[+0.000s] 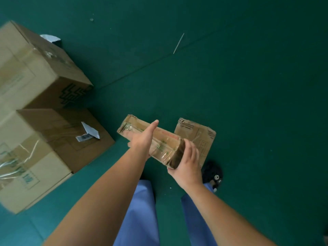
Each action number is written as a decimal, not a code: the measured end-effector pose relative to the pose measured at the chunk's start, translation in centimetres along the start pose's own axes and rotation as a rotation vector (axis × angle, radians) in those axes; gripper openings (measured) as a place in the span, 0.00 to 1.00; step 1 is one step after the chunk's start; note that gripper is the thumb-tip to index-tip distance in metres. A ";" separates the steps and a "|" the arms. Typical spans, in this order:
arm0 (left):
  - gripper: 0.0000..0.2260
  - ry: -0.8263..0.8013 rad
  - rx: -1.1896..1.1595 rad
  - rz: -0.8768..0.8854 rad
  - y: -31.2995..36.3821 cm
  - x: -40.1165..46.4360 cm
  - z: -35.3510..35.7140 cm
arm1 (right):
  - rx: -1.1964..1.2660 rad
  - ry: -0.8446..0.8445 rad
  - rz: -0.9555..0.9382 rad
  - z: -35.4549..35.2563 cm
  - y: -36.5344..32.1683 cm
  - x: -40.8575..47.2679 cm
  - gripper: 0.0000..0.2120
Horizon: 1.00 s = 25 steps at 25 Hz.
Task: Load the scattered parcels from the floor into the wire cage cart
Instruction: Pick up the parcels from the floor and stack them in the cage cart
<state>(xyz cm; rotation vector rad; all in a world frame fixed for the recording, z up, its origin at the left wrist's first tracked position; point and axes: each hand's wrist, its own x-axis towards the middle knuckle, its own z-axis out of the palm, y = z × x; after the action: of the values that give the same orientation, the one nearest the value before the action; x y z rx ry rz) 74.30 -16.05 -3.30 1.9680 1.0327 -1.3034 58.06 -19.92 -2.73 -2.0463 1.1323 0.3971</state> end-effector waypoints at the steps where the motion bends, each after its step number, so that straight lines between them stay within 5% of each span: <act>1: 0.70 0.022 0.050 -0.047 -0.7 2.1 0.5 | -0.024 0.043 -0.067 0.3 0.3 -0.1 0.54; 4: 0.73 0.099 0.161 -0.113 -3.2 8.9 1.7 | -0.031 -0.005 -0.165 1.2 1.6 -0.4 0.53; 7: 0.54 0.199 0.342 -0.032 -2.8 2.4 1.5 | -0.067 -0.276 -0.152 1.2 3.5 -0.6 0.48; 9: 0.46 0.291 0.616 0.198 -3.6 1.0 1.1 | -0.112 -0.416 0.012 0.7 4.7 -0.7 0.40; 12: 0.50 0.242 1.097 0.591 -4.3 0.8 0.1 | 0.027 -0.161 0.439 -0.5 5.5 0.5 0.31; 16: 0.52 0.086 1.259 0.743 -5.0 1.7 1.9 | 0.303 -0.053 0.859 -1.2 7.1 3.5 0.45; 25: 0.53 0.118 1.142 0.779 -6.3 5.4 3.8 | 0.198 -0.168 0.813 3.3 5.8 8.3 0.66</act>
<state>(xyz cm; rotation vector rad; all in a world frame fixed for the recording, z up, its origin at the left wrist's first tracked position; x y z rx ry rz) 68.34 -13.99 -9.93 2.7829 -0.6614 -1.3859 58.19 -24.28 -12.42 -1.2812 1.7819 0.7911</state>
